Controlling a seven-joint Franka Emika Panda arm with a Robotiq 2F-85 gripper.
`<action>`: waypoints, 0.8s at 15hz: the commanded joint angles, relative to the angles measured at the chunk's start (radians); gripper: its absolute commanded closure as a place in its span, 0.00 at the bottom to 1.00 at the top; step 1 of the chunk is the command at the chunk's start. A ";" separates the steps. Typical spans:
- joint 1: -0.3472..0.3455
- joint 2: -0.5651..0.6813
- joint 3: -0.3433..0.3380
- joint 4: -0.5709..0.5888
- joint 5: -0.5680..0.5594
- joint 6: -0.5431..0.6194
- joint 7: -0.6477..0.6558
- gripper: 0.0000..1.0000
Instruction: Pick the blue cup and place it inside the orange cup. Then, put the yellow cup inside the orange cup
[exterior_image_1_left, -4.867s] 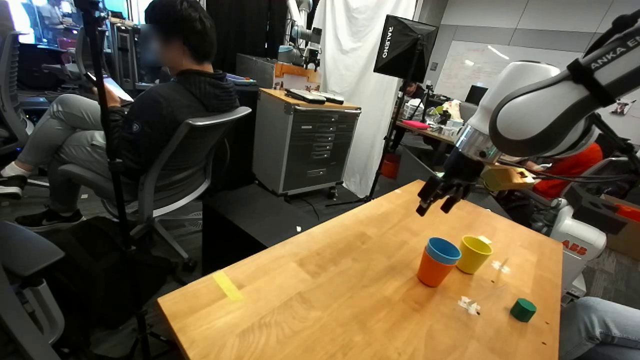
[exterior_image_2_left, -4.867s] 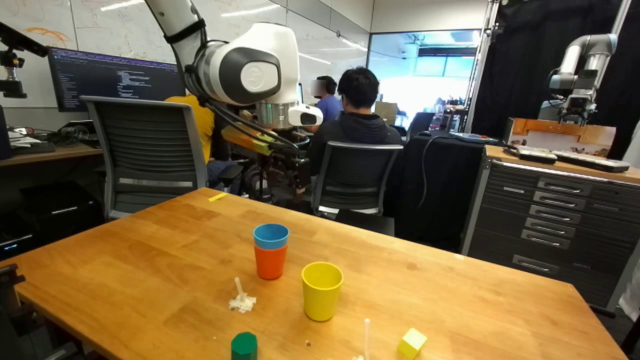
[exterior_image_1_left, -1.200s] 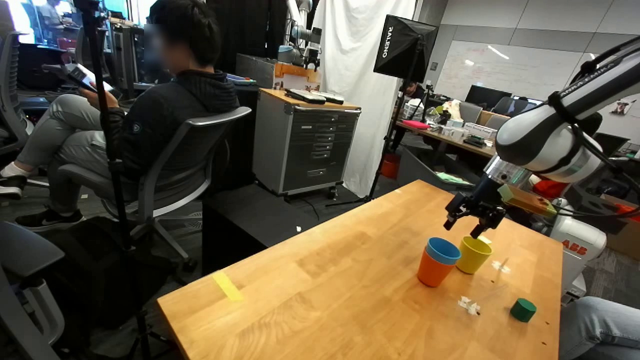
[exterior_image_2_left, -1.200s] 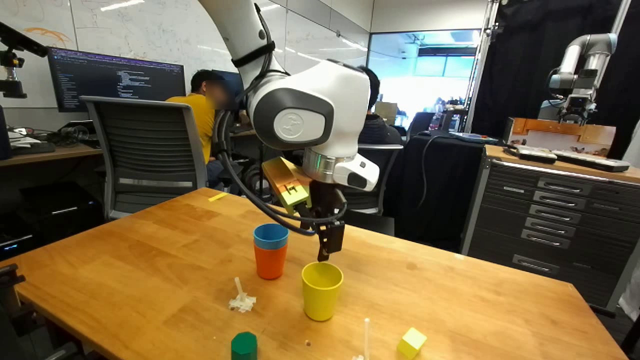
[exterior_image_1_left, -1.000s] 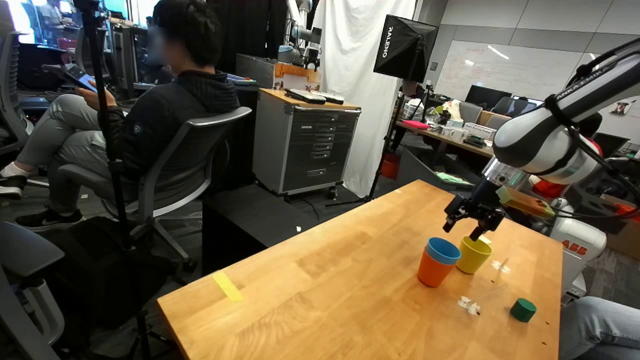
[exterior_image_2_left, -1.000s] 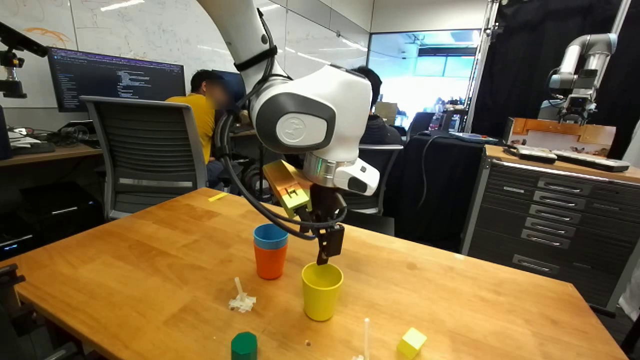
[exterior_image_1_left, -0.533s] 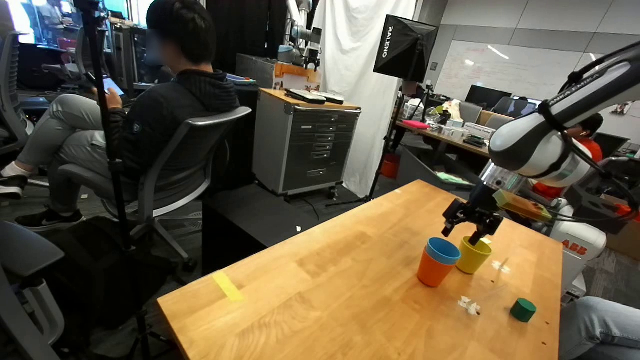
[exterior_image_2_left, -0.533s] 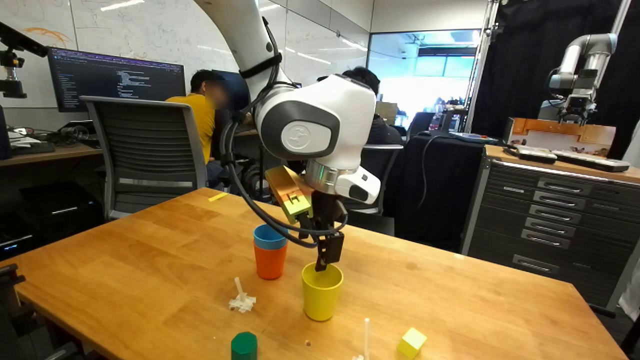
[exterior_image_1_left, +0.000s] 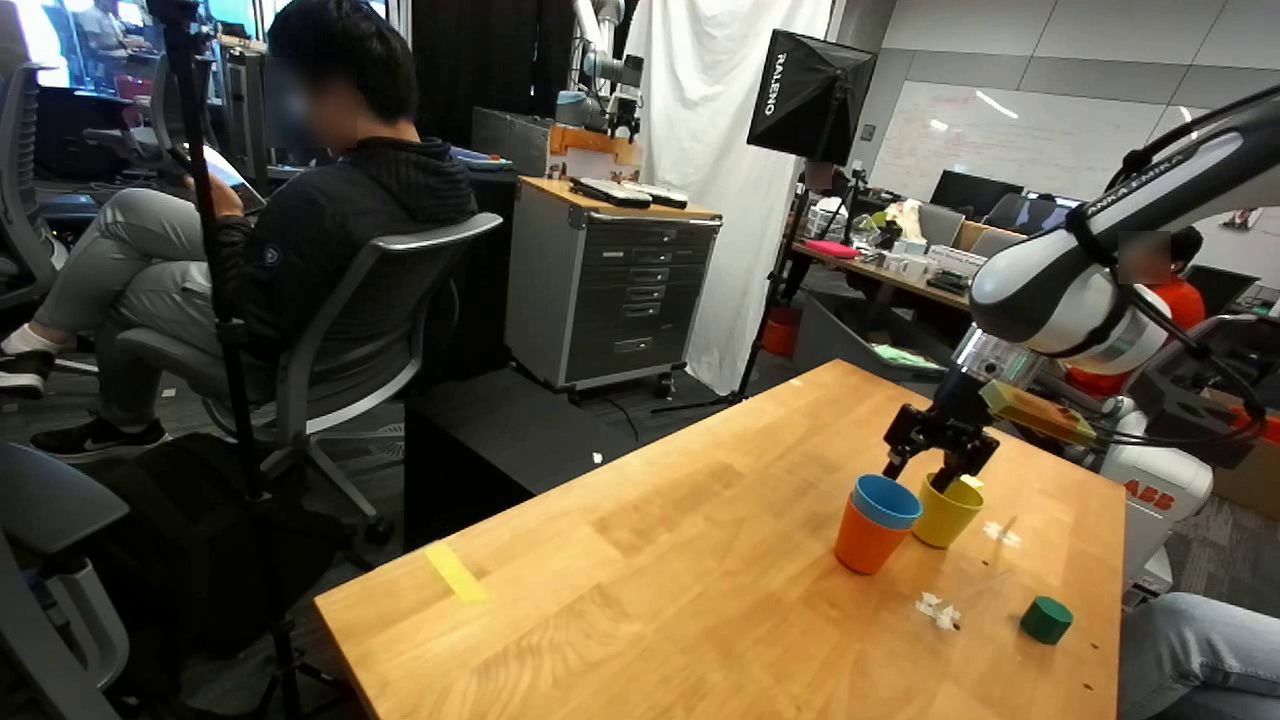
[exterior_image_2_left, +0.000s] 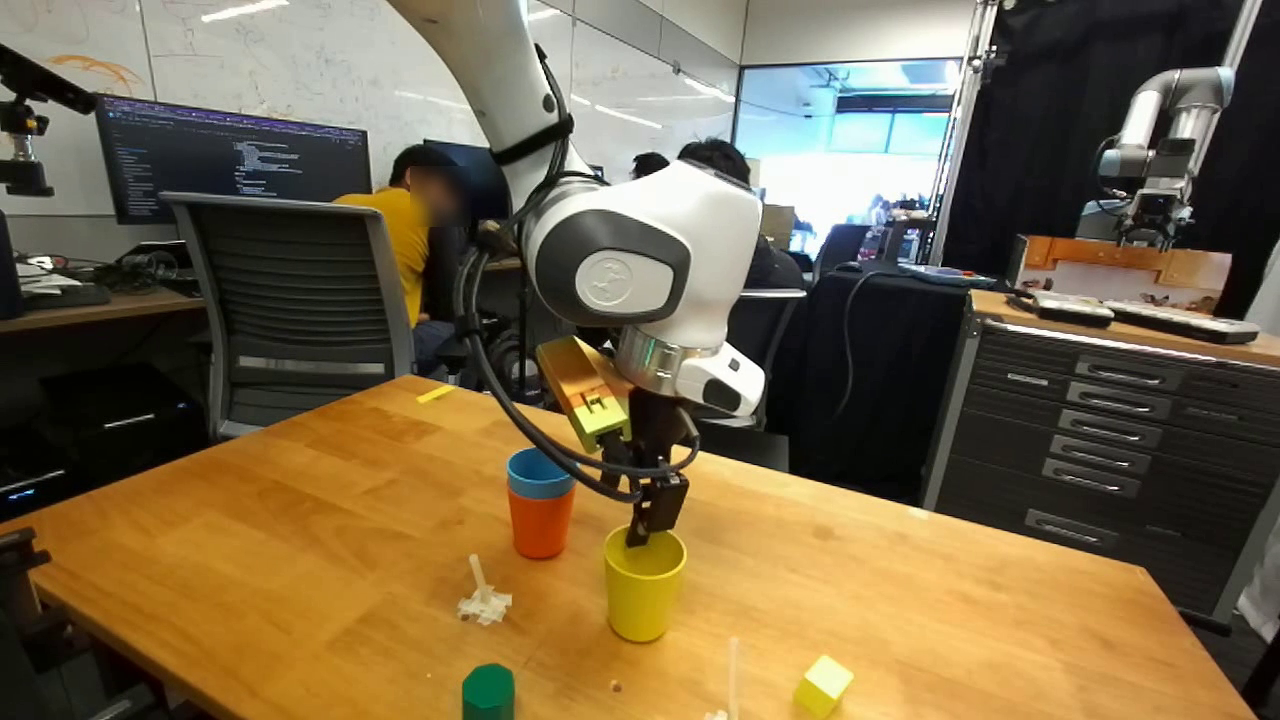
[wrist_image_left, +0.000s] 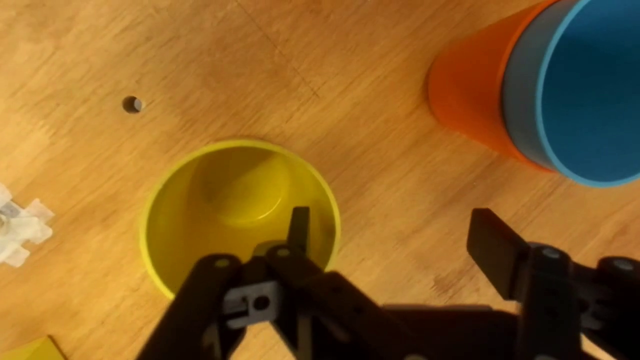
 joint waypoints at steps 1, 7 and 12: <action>0.012 0.018 -0.018 0.046 -0.022 -0.047 0.030 0.51; 0.016 0.023 -0.023 0.057 -0.024 -0.059 0.036 0.92; 0.022 0.019 -0.029 0.065 -0.044 -0.072 0.045 0.93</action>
